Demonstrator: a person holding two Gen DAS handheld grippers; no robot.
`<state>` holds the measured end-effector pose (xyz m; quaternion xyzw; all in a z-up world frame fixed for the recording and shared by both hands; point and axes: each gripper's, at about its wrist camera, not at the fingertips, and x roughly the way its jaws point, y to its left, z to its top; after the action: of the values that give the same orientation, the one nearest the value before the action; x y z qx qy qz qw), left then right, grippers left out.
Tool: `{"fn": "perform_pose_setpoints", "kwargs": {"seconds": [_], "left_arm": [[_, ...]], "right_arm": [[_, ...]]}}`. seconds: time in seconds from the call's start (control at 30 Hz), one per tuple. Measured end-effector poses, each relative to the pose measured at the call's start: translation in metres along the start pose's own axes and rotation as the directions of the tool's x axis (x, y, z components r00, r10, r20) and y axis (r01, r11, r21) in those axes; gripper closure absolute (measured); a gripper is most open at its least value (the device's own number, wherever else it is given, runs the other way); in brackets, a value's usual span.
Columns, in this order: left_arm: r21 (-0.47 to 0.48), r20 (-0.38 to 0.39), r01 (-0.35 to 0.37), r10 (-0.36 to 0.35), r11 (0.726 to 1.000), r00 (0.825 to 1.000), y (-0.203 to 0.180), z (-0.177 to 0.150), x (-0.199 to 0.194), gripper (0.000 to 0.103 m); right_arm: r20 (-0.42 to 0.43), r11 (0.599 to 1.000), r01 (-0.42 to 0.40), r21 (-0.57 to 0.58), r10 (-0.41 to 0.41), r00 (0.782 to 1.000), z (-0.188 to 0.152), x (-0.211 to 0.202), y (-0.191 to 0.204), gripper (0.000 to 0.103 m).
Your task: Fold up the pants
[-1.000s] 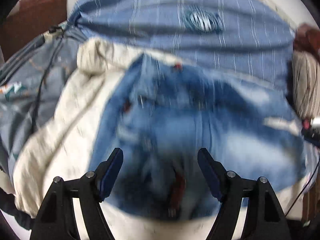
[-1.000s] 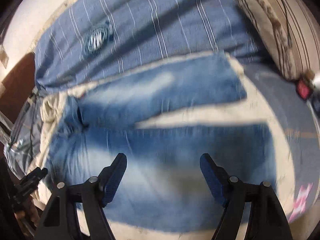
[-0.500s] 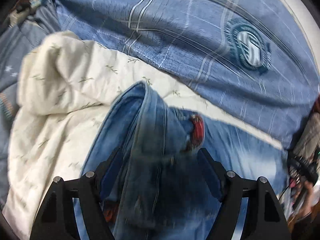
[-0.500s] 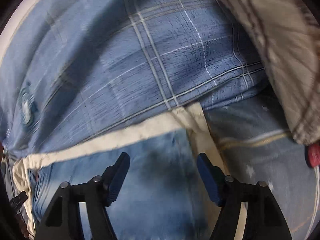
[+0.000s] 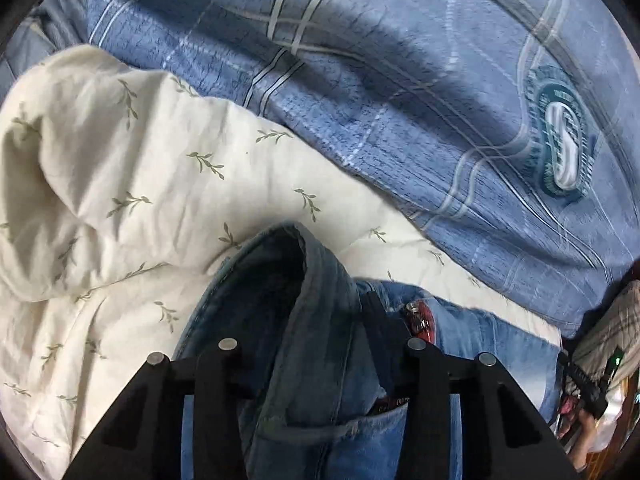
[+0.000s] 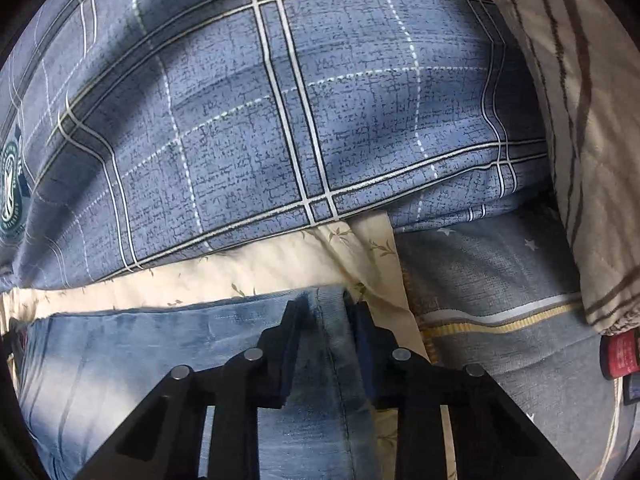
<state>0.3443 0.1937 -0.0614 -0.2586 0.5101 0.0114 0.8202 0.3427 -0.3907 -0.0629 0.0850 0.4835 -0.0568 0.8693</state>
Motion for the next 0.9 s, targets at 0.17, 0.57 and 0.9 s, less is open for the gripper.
{"fn": "perform_pose_setpoints", "kwargs": {"seconds": [0.17, 0.57, 0.9], "left_arm": [[0.022, 0.008, -0.031, 0.031, 0.999, 0.999, -0.003, 0.000, 0.005, 0.073], [0.066, 0.139, -0.014, 0.005, 0.998, 0.990, -0.016, -0.023, -0.083, 0.086], [0.097, 0.224, 0.162, -0.180, 0.982, 0.958, 0.021, -0.132, -0.204, 0.086]], "right_arm": [[-0.015, 1.000, -0.016, -0.004, 0.016, 1.000, 0.001, 0.002, -0.001, 0.074], [0.122, 0.998, -0.057, 0.027, 0.054, 0.991, 0.002, -0.066, -0.013, 0.099], [0.295, 0.957, -0.205, 0.203, 0.140, 0.945, -0.101, -0.199, -0.074, 0.099]]}}
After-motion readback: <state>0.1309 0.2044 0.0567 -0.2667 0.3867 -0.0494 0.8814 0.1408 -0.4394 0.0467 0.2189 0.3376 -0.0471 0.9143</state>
